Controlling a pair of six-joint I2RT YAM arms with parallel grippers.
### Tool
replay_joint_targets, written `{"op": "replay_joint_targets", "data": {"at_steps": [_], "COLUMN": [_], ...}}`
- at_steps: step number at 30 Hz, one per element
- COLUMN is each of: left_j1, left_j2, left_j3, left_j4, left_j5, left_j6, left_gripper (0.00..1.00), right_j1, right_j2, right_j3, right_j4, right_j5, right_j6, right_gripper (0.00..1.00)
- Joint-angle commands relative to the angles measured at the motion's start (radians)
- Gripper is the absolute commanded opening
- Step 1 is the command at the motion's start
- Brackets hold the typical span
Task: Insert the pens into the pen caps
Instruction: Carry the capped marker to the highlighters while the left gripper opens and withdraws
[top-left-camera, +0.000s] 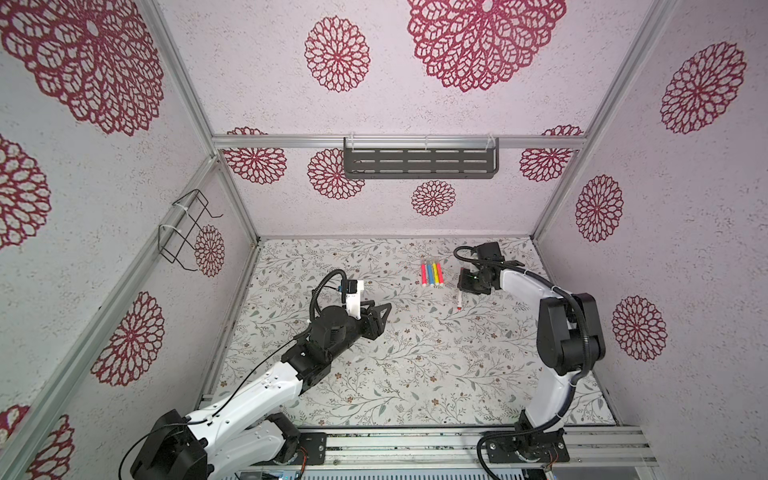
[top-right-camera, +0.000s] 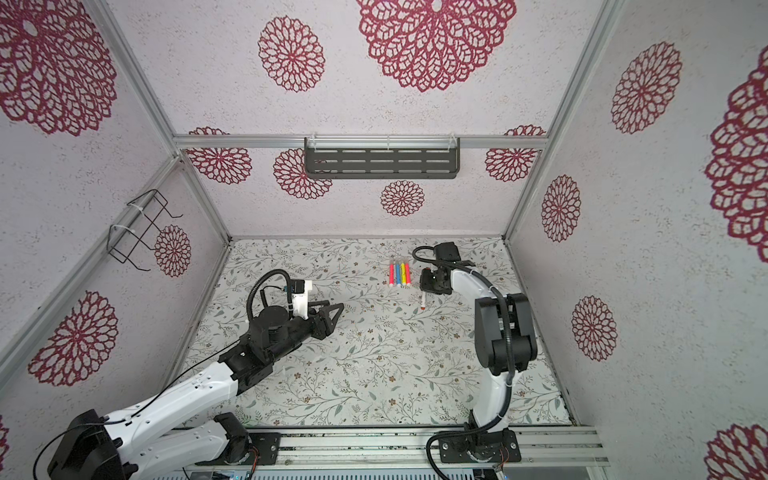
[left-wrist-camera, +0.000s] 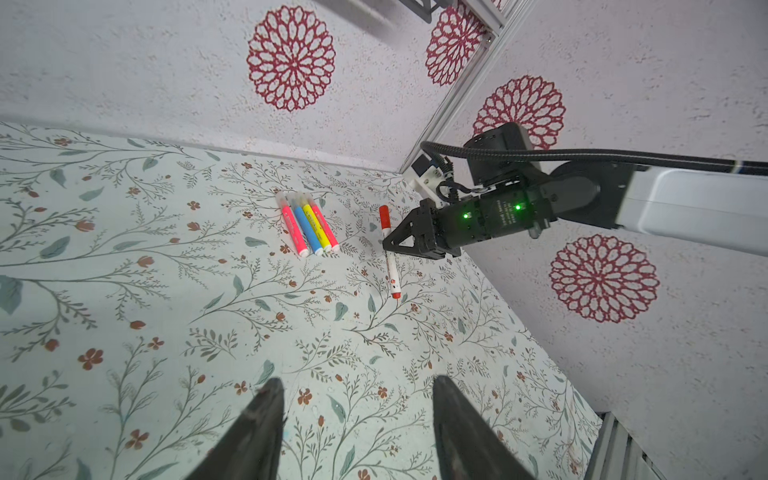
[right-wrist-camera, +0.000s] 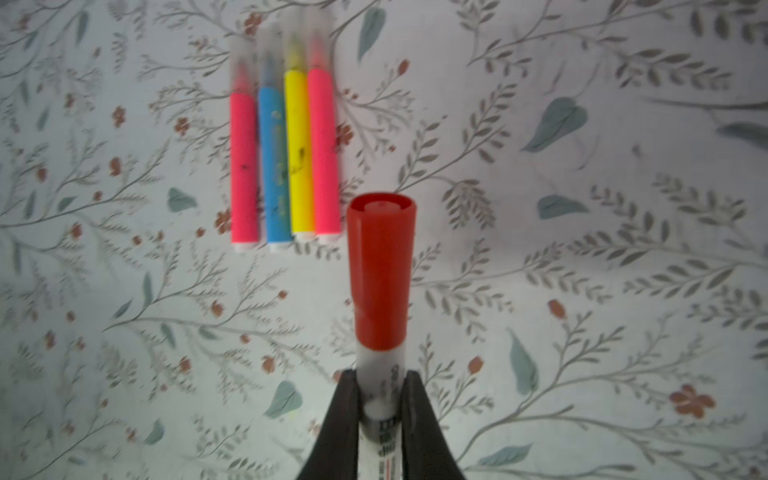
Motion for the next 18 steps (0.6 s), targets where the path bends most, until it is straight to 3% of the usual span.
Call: {"op": "replay_joint_targets", "data": {"at_steps": [1, 11, 18], "left_j1": [-0.003, -0.003, -0.003], "left_j2": [-0.039, -0.090, -0.117], "left_j3": [-0.024, -0.050, -0.054], "left_j4": [-0.019, -0.040, -0.058], "left_j5": [-0.032, -0.060, -0.087], "left_j6": [0.016, 0.024, 0.042], "left_gripper": [0.59, 0.59, 0.59], "right_j1": [-0.027, -0.037, -0.025], "right_j2": [0.079, 0.413, 0.504], "right_j3": [0.160, 0.614, 0.717], "right_j4": [-0.082, -0.265, -0.237], "right_j5": [0.060, 0.001, -0.058], "right_j6": [-0.064, -0.085, -0.041], "right_gripper": [0.05, 0.04, 0.06]}}
